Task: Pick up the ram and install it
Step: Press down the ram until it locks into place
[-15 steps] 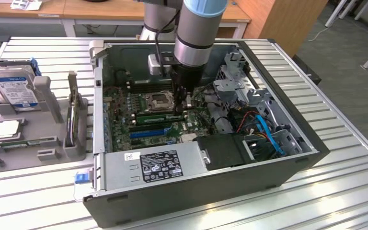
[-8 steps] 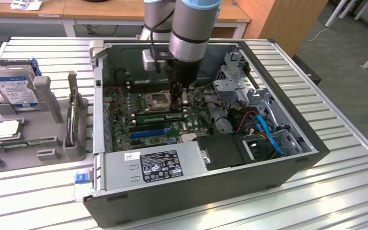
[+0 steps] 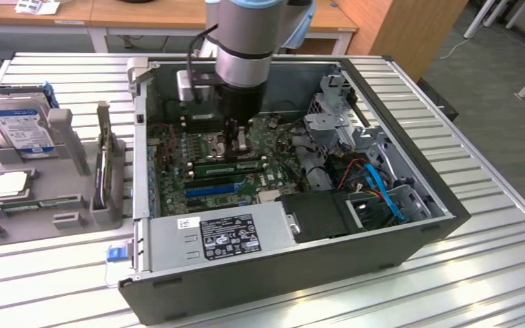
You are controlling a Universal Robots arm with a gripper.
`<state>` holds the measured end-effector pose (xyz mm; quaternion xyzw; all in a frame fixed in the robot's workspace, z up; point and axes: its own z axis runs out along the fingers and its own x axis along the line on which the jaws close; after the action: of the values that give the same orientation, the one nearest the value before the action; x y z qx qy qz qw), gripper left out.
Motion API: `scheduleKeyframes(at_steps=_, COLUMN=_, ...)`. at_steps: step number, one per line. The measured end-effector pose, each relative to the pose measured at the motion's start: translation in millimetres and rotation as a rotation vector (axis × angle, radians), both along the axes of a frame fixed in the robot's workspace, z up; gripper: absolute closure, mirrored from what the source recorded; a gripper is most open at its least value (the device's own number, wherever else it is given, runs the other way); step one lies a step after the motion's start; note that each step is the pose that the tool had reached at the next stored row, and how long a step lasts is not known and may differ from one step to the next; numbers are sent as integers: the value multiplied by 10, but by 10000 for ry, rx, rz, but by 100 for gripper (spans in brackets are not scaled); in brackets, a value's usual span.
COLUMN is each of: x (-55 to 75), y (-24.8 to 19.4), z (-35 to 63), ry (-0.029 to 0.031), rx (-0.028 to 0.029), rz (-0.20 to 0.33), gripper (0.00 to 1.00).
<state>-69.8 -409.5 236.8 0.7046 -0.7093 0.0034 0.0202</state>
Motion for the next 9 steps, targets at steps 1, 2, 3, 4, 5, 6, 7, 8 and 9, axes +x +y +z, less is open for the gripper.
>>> scheduleKeyframes(at_steps=1, x=-45, y=-2, z=0, ry=-21, rx=-24, rz=1, gripper=89)
scheduleKeyframes(at_steps=2, x=-90, y=-3, z=0, ry=-41, rx=-49, rz=0, gripper=89)
scheduleKeyframes(at_steps=3, x=-135, y=-4, z=0, ry=-60, rx=-75, rz=0, gripper=89)
scheduleKeyframes(at_steps=4, x=-183, y=-5, z=0, ry=-74, rx=-102, rz=1, gripper=89)
scheduleKeyframes(at_steps=5, x=-229, y=-5, z=0, ry=-83, rx=-124, rz=0, gripper=89)
scheduleKeyframes(at_steps=6, x=-274, y=-5, z=0, ry=-91, rx=-137, rz=1, gripper=89)
scheduleKeyframes(at_steps=7, x=-318, y=-5, z=2, ry=-99, rx=-146, rz=1, gripper=89)
scheduleKeyframes(at_steps=8, x=-364, y=-5, z=3, ry=-109, rx=-158, rz=1, gripper=89)
scheduleKeyframes(at_steps=9, x=-407, y=-5, z=3, ry=-129, rx=-169, rz=0, gripper=89)
